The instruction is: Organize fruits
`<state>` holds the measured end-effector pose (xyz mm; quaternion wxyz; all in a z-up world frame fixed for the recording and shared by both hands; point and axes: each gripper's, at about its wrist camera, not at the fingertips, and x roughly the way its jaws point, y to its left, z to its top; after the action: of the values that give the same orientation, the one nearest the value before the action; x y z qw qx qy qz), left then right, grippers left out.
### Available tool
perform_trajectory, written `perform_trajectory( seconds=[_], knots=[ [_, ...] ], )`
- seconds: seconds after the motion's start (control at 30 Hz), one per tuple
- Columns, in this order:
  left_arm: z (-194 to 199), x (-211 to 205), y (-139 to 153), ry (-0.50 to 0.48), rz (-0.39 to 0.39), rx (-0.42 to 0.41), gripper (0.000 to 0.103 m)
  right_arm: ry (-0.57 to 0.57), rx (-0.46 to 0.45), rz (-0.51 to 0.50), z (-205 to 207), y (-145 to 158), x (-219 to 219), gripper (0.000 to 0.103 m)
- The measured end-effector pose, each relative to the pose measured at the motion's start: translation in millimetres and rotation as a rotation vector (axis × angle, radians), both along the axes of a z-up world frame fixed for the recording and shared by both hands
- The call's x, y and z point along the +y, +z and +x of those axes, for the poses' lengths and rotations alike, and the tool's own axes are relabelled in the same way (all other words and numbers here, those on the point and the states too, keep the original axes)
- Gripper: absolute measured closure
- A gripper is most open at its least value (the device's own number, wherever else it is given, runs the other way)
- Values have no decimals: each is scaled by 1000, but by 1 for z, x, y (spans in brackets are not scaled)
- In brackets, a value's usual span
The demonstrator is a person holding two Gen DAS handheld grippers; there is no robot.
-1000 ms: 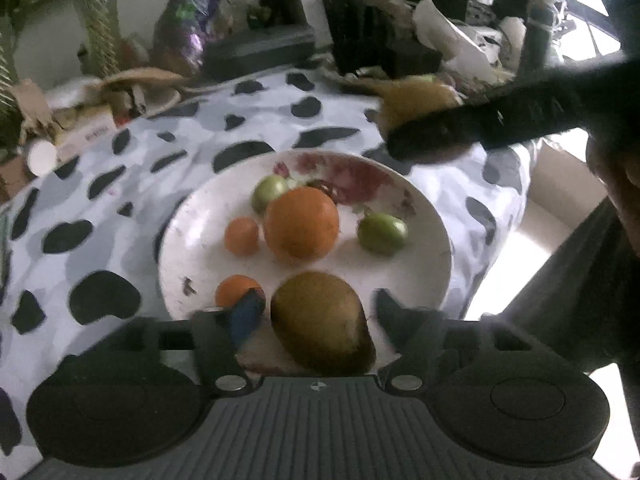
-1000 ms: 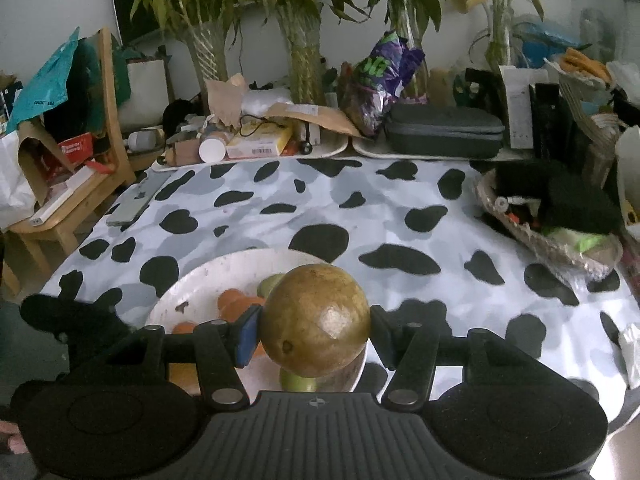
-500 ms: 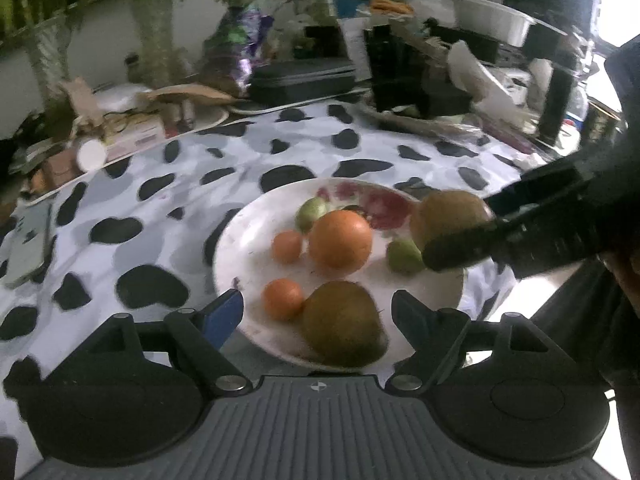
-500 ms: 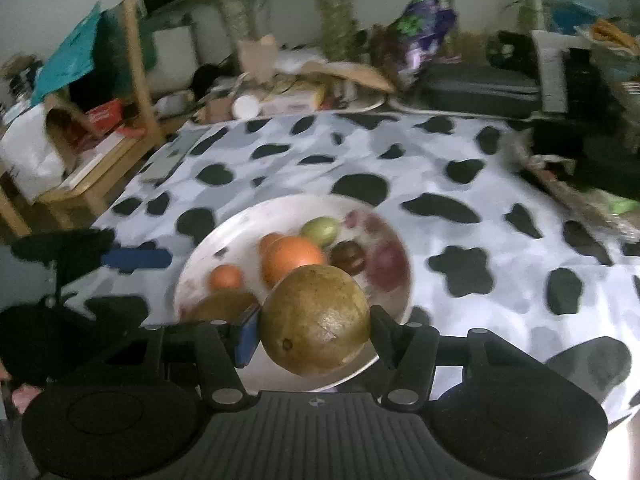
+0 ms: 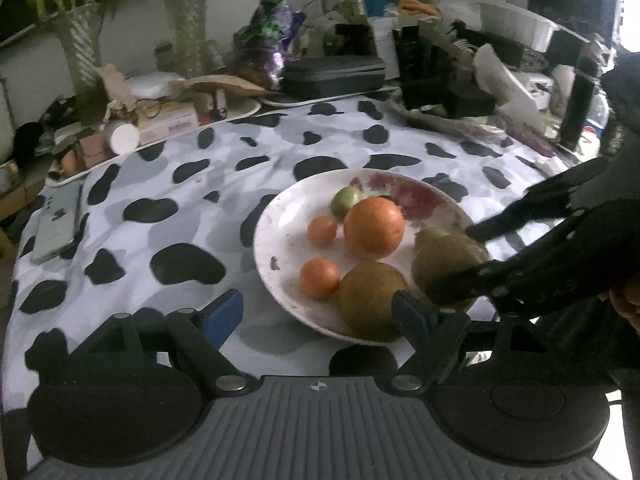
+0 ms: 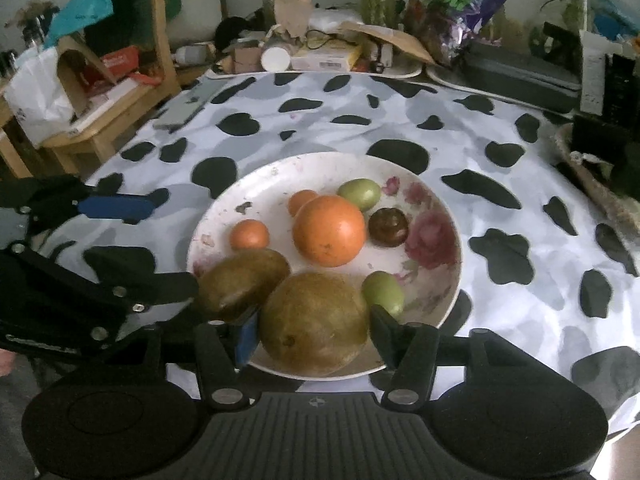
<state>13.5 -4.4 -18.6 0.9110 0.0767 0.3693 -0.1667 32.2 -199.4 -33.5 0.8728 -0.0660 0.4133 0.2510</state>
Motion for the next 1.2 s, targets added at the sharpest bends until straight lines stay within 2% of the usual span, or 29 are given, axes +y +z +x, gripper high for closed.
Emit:
perform_trajectory(
  seconds=[0.03,0.07,0.1,0.37,0.6,0.9,1.2],
  knots=[
    [-2,2,0,12,-6,1,22,-14,-28,-6,-2,3,-1,12],
    [-3,3,1,22,-9,4,22,-20,-46,-6,-3,5,-3,1],
    [-4,4,2,34,-11,8,22,-26,-53,1,-4,6,-5,0],
    [-13,7,6,99,-5,13,22,-103,-42,-75,-21,4,-7,0],
    [-16,13,3,160,3,55,22,-193,12,-130,-32,-4,-10,0],
    [-12,10,-2,184,27,99,22,-236,43,-191,-33,-9,-11,0],
    [-8,3,-10,157,39,155,22,-260,68,-209,-29,-12,-15,0]
  ],
)
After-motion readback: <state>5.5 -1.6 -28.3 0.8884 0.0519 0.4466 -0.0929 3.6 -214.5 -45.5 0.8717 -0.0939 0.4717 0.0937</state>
